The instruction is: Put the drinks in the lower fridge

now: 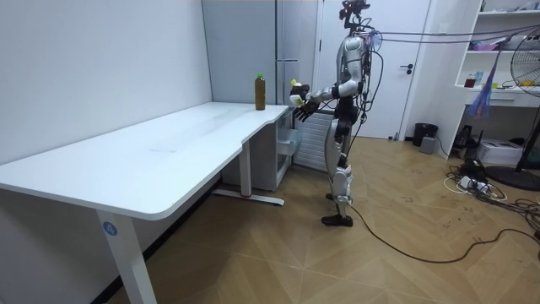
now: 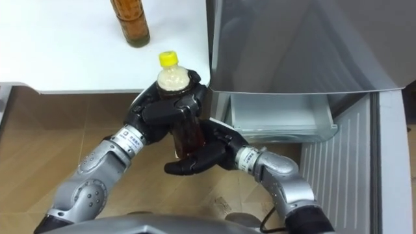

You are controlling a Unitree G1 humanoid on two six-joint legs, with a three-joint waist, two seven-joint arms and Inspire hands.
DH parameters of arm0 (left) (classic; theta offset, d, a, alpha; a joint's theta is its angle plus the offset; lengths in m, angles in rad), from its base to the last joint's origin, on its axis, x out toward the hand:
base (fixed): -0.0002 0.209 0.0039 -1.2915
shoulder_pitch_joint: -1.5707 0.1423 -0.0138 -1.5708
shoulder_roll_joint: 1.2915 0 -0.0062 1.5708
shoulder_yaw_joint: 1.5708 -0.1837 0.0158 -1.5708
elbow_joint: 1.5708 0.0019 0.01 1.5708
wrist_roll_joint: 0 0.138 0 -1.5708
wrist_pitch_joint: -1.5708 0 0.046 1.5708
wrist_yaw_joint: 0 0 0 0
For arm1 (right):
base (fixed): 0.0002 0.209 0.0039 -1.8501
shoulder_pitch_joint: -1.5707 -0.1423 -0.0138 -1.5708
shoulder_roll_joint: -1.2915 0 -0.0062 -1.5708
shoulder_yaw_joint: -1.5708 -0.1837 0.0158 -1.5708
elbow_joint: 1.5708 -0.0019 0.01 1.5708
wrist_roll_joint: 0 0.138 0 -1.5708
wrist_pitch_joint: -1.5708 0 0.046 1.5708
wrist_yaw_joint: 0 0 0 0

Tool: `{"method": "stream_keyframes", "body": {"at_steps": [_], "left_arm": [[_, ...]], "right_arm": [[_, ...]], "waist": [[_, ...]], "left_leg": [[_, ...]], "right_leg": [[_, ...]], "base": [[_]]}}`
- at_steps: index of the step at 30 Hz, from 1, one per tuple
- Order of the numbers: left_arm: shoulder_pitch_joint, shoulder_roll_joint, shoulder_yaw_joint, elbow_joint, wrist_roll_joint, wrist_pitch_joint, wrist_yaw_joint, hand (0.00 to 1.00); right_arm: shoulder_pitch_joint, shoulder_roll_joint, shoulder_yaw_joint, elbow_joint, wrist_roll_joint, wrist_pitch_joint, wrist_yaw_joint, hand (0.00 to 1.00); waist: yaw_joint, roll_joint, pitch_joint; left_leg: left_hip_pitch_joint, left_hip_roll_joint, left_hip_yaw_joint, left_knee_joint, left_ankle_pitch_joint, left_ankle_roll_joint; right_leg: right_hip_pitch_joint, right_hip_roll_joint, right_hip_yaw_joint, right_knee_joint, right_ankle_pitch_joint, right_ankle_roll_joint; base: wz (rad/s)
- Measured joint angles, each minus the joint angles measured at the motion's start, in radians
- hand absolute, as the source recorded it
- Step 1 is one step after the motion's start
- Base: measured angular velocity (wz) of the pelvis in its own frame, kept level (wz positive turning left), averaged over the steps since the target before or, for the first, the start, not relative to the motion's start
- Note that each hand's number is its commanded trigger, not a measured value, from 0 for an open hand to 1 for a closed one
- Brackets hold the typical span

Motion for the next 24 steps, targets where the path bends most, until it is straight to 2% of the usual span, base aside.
{"method": "stream_keyframes", "body": {"at_steps": [18, 20, 24], "left_arm": [[0.0, 0.009, -0.007, 0.0, 0.011, 0.0, 0.001, 1.0], [0.0, 0.008, -0.007, 0.0, 0.012, -0.001, 0.001, 1.0], [0.0, 0.007, -0.007, 0.0, 0.012, -0.003, 0.001, 1.0]], "right_arm": [[0.004, -0.012, 0.017, 0.0, -0.005, 0.0, 0.022, 1.0], [0.004, -0.011, 0.017, 0.0, -0.004, 0.0, 0.022, 1.0], [0.004, -0.011, 0.017, 0.0, -0.004, 0.0, 0.023, 1.0]], "waist": [[0.002, 0.0, -0.0027], [0.002, 0.001, -0.0047], [0.002, 0.007, -0.0155]], "left_leg": [[-0.006, 0.0, 0.0, 0.005, -0.001, 0.002], [-0.006, 0.0, 0.0, 0.005, -0.001, 0.002], [-0.004, 0.0, 0.0, 0.005, -0.001, 0.002]], "right_leg": [[-0.004, 0.001, 0.003, 0.001, 0.0, 0.0], [-0.004, 0.0, 0.003, 0.001, 0.0, 0.0], [-0.003, 0.0, 0.003, 0.002, 0.0, 0.0]], "base": [[0.0], [0.0], [0.0]]}}
